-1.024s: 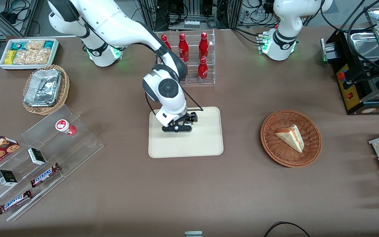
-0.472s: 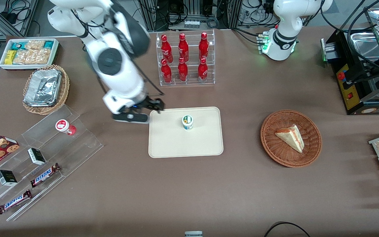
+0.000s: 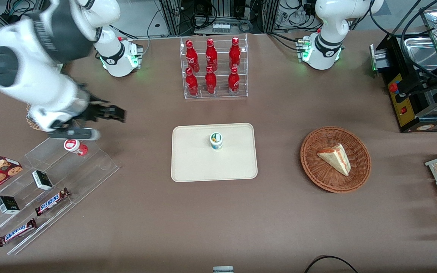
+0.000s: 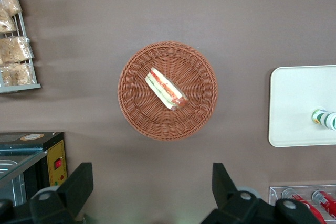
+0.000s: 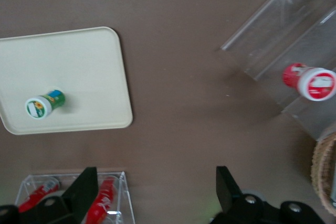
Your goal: Place green gum on tray
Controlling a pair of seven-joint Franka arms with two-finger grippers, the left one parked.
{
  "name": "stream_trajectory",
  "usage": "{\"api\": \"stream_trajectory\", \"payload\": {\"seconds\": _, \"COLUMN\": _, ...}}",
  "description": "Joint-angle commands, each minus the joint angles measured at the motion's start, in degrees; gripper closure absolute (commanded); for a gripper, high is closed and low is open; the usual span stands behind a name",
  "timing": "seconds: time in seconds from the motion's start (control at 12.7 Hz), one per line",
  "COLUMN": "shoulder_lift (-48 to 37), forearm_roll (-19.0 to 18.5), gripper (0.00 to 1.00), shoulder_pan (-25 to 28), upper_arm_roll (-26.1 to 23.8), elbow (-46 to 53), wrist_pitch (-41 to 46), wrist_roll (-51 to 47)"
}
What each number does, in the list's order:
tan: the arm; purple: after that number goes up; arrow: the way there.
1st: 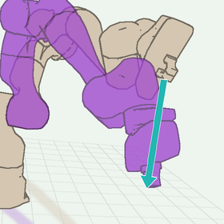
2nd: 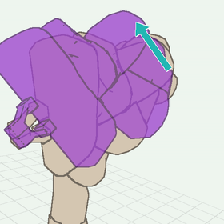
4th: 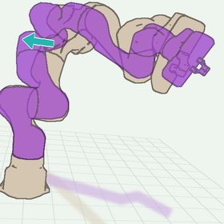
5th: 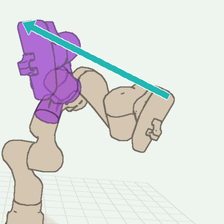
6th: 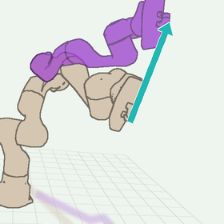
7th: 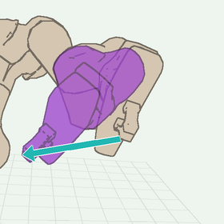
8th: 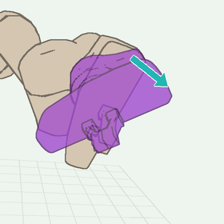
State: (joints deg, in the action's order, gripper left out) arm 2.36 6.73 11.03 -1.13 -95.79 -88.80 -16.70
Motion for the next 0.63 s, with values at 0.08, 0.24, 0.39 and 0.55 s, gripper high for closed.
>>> {"api": "stream_trajectory", "payload": {"seconds": 0.08, "shoulder_lift": -1.2, "forearm_roll": -0.1, "gripper": 0.00, "shoulder_pan": -4.9, "upper_arm_roll": 1.0, "elbow": 2.0, "wrist_pitch": 5.0, "wrist_roll": 7.4}}
{"api": "stream_trajectory", "payload": {"seconds": 0.24, "shoulder_lift": -1.6, "forearm_roll": -1.2, "gripper": 0.00, "shoulder_pan": -5.3, "upper_arm_roll": 2.4, "elbow": 2.0, "wrist_pitch": 5.9, "wrist_roll": 9.5}}
{"api": "stream_trajectory", "payload": {"seconds": 0.39, "shoulder_lift": -1.6, "forearm_roll": -2.0, "gripper": 0.00, "shoulder_pan": -5.6, "upper_arm_roll": 4.5, "elbow": 2.0, "wrist_pitch": 7.0, "wrist_roll": 9.8}}
{"api": "stream_trajectory", "payload": {"seconds": 0.55, "shoulder_lift": -1.4, "forearm_roll": -2.0, "gripper": 0.00, "shoulder_pan": -8.0, "upper_arm_roll": 4.5, "elbow": 2.0, "wrist_pitch": 7.0, "wrist_roll": 11.2}}
